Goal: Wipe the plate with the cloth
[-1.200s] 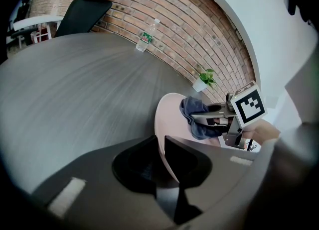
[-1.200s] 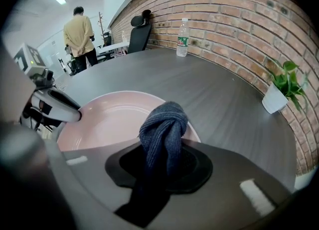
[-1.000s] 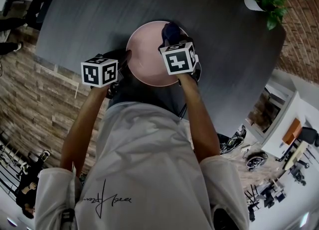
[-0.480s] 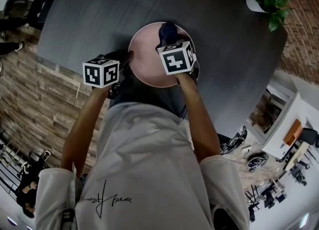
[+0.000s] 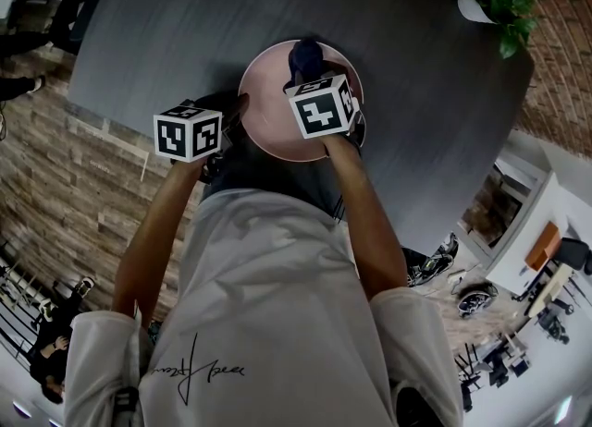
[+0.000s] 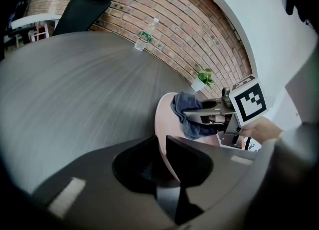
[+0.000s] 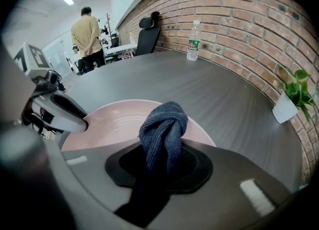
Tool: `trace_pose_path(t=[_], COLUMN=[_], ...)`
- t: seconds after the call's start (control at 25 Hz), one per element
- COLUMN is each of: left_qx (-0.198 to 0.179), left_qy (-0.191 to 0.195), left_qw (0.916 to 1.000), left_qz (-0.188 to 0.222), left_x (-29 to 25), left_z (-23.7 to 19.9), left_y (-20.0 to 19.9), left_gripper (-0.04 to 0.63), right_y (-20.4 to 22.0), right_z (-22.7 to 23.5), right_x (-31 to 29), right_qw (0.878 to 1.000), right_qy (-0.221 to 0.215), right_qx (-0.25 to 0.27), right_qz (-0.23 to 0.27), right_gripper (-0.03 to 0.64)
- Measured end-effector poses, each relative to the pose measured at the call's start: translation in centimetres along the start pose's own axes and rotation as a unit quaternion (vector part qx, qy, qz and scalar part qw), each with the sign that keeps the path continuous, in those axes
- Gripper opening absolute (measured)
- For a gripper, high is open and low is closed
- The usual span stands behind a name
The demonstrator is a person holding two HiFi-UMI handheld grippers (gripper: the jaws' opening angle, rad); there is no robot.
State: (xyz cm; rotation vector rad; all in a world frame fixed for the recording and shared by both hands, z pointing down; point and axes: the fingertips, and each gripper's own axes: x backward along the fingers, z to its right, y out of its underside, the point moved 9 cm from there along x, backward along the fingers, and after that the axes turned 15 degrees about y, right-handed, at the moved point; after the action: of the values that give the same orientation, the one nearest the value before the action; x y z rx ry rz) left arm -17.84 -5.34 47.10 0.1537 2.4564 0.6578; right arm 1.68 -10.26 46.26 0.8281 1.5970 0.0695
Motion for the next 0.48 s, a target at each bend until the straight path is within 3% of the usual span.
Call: trace_pose_path(t=[0.48], left_qx=[0.009], left_qy=[-0.001], left_qw=[1.0], left_qz=[0.002], left_x=[-0.1], left_z=[-0.1], left_y=[0.0], left_gripper=[0.074], right_y=[-0.8], right_z=[-1.5], right_x=[-0.1], right_qw=[1.0], right_qy=[-0.008], right_qx=[0.022], right_qz=[0.008], right_gripper=[0.097])
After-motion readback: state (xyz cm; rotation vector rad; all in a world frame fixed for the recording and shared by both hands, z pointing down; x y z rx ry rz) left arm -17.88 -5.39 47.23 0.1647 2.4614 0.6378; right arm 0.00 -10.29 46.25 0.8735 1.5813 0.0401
